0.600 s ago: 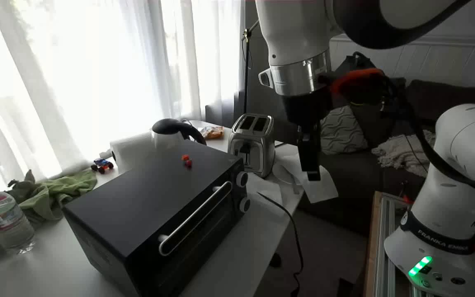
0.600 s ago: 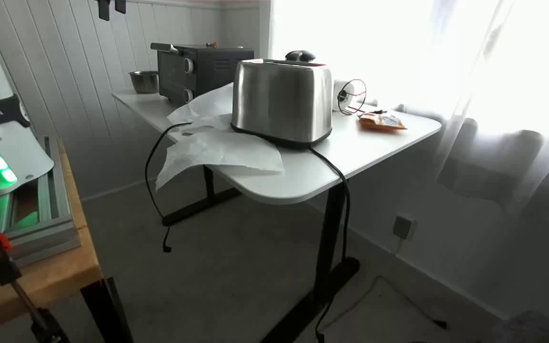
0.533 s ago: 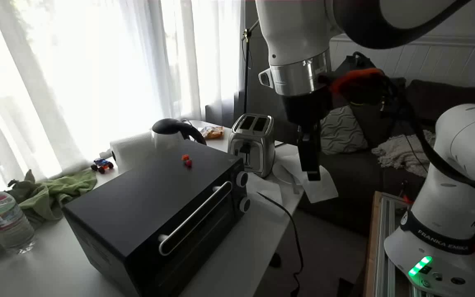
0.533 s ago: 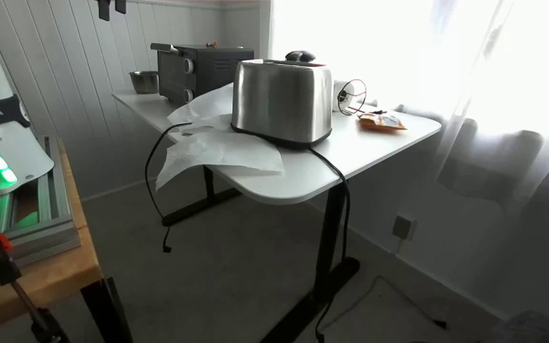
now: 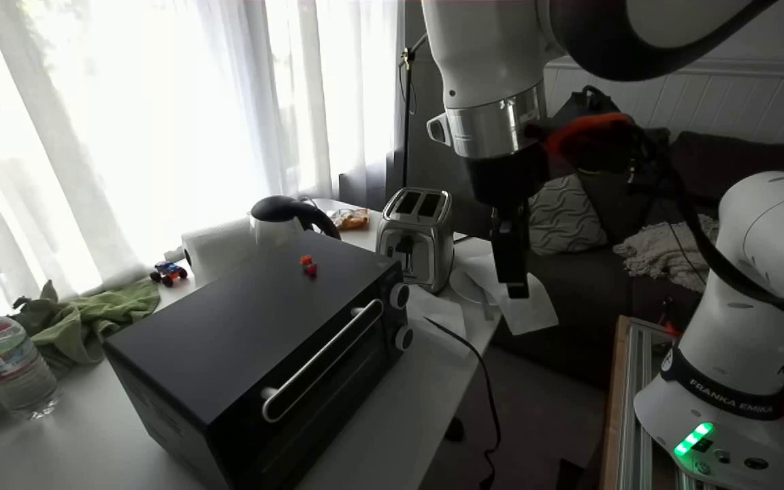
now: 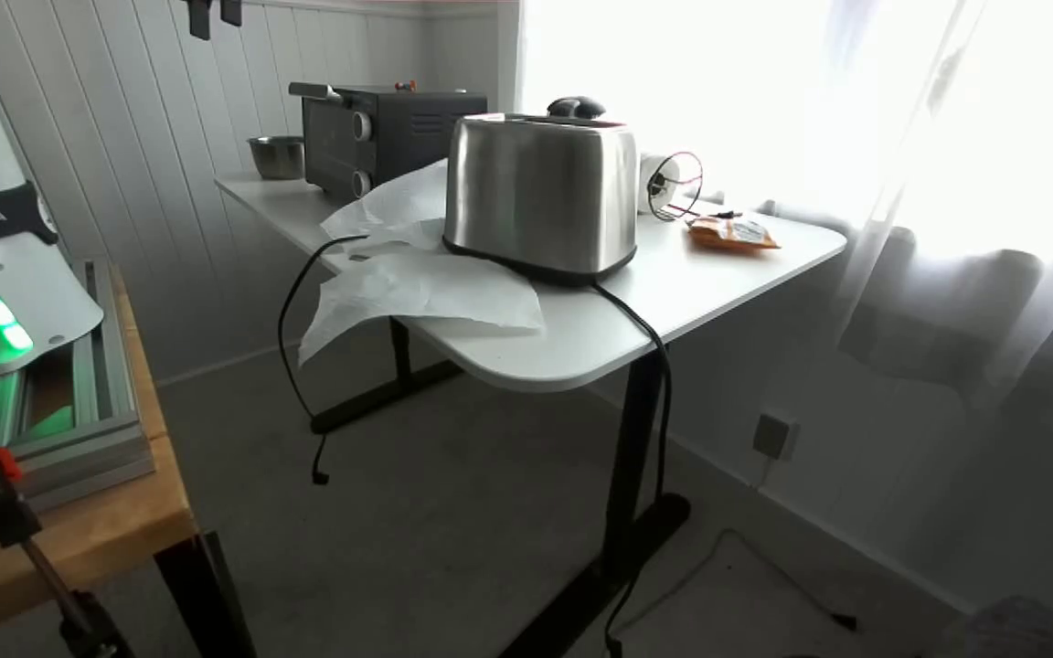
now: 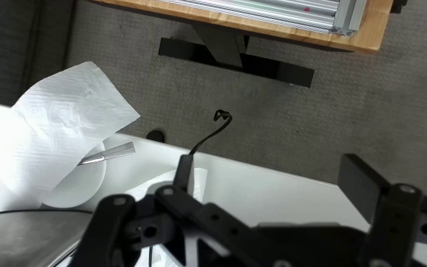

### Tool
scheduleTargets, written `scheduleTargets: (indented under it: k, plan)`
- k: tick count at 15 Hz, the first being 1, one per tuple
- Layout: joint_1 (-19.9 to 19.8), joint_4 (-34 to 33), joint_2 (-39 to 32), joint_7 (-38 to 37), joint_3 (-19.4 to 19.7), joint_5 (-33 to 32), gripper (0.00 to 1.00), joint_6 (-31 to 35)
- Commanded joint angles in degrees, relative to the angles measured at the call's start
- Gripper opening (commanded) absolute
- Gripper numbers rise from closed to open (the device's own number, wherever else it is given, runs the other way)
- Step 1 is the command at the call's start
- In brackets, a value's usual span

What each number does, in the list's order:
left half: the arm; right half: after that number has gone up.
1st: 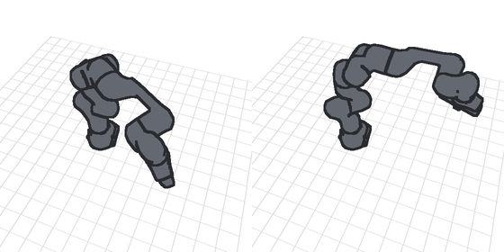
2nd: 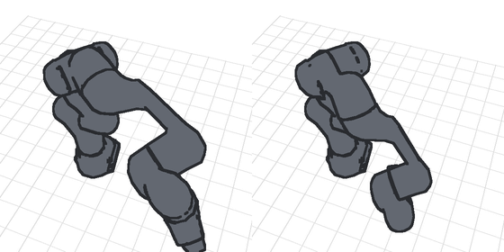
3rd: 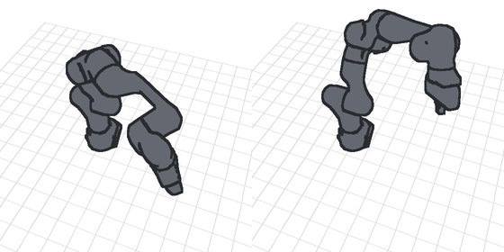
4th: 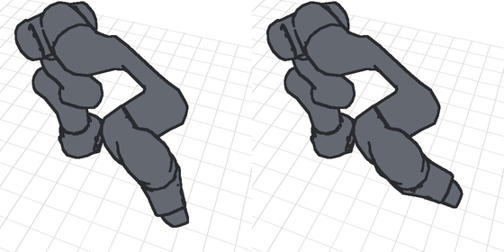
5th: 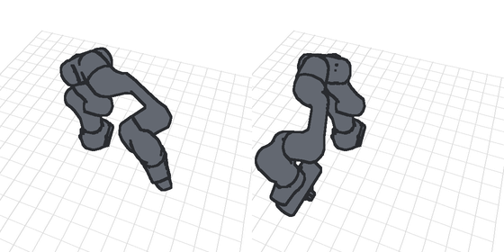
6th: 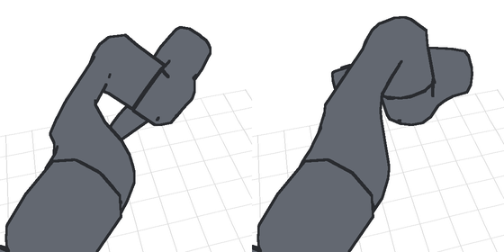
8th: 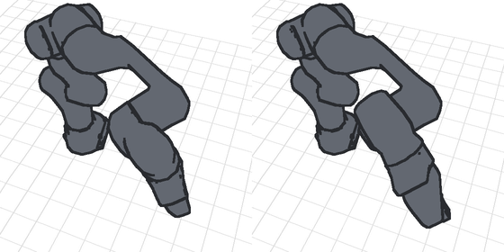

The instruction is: Open the toaster oven.

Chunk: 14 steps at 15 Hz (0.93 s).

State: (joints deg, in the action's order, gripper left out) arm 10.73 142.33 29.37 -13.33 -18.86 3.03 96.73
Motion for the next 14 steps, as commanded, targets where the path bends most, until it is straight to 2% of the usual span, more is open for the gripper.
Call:
scheduleTargets:
  k: [1,9,14]
  plan:
    - [0.9,0.1,0.7,-0.9,1.2,0.3,1.0,0.5]
    - [1.7,1.1,6.1,-0.1,1.9,0.9,1.0,10.5]
    - [1.5,-0.2,4.5,-0.3,1.4,-0.2,1.0,10.4]
